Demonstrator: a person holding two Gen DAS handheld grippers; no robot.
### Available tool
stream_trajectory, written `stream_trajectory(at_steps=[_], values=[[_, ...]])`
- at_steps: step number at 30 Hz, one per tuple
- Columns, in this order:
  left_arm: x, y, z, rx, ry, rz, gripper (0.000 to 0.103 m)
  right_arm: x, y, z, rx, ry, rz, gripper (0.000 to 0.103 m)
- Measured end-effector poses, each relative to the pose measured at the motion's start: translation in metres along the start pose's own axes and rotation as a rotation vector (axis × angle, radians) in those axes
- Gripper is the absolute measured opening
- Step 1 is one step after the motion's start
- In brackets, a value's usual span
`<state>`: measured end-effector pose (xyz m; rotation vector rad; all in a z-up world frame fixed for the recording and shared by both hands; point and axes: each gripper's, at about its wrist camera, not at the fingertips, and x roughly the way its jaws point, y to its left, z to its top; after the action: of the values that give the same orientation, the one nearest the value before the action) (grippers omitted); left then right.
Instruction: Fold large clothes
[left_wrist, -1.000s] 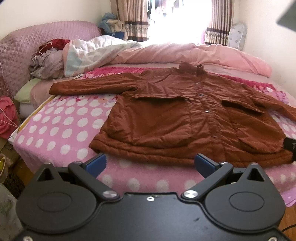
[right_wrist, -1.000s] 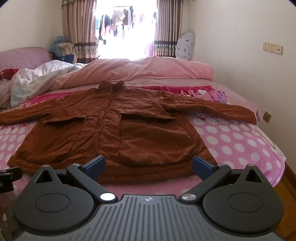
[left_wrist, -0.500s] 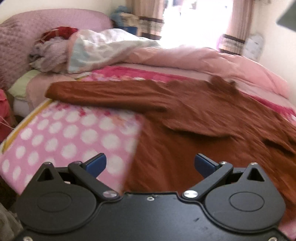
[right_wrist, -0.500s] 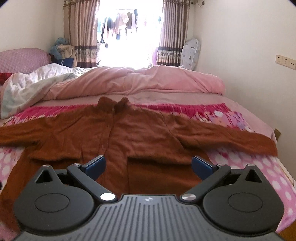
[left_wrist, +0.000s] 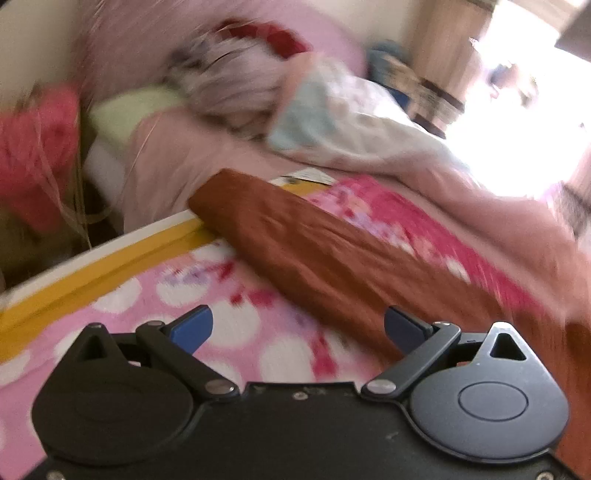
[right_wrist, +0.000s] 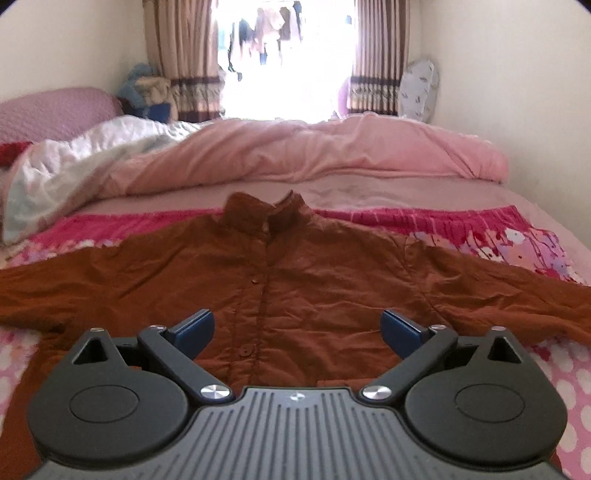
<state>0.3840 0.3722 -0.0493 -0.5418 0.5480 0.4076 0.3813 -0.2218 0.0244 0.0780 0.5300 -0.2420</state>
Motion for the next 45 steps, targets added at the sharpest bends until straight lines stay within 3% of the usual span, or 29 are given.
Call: stream_trajectory(at_steps=[4,5,6,7,10,14,18,22,24,26,28,31,36,41,43,44,45], values=[[0.037,0.029,0.03,-0.156,-0.01,-0.002,0.093,0.026,0.001,0.0,0.015,0.038,-0.019,0.103],[0.045,0.034,0.036,-0.176,-0.012,0.001,0.082,0.03,0.002,-0.001,0.019,0.045,-0.024,0.103],[0.053,0.038,0.04,-0.202,-0.015,-0.011,0.062,0.034,0.002,-0.002,0.021,0.053,-0.027,0.103],[0.062,0.044,0.043,-0.245,0.001,-0.026,0.054,0.038,0.002,-0.001,0.021,0.061,-0.029,0.103],[0.087,0.063,0.051,-0.358,0.058,-0.044,0.051,0.047,0.006,-0.005,0.009,0.084,-0.035,0.103],[0.09,0.06,0.056,-0.324,0.003,-0.018,0.052,0.055,0.009,-0.006,-0.004,0.102,-0.04,0.103],[0.098,0.066,0.061,-0.375,-0.011,-0.037,0.05,0.059,0.012,-0.007,-0.019,0.107,-0.041,0.103],[0.104,0.067,0.064,-0.376,-0.009,-0.023,0.033,0.061,0.008,-0.009,-0.013,0.115,-0.06,0.103],[0.104,0.063,0.064,-0.357,-0.025,-0.038,0.019,0.063,0.002,-0.011,0.007,0.123,-0.066,0.103],[0.096,0.057,0.066,-0.344,-0.044,-0.057,0.012,0.065,-0.004,-0.013,0.027,0.132,-0.077,0.103],[0.084,0.047,0.07,-0.333,-0.063,-0.103,0.012,0.065,-0.011,-0.015,0.044,0.139,-0.084,0.103],[0.056,0.012,0.078,-0.286,-0.092,-0.2,0.012,0.063,-0.02,-0.016,0.063,0.143,-0.089,0.103],[0.005,-0.089,0.07,-0.155,-0.098,-0.436,0.012,0.052,-0.034,-0.02,0.092,0.14,-0.08,0.103],[-0.04,-0.222,0.026,0.027,-0.027,-0.707,0.012,0.035,-0.047,-0.024,0.107,0.132,-0.062,0.103],[-0.051,-0.275,-0.003,0.092,0.038,-0.816,0.012,0.027,-0.053,-0.024,0.112,0.124,-0.049,0.103],[-0.055,-0.298,-0.02,0.122,0.074,-0.857,0.014,0.024,-0.056,-0.025,0.112,0.119,-0.048,0.103],[-0.06,-0.321,-0.038,0.163,0.109,-0.88,0.04,0.02,-0.059,-0.026,0.111,0.115,-0.051,0.103]])
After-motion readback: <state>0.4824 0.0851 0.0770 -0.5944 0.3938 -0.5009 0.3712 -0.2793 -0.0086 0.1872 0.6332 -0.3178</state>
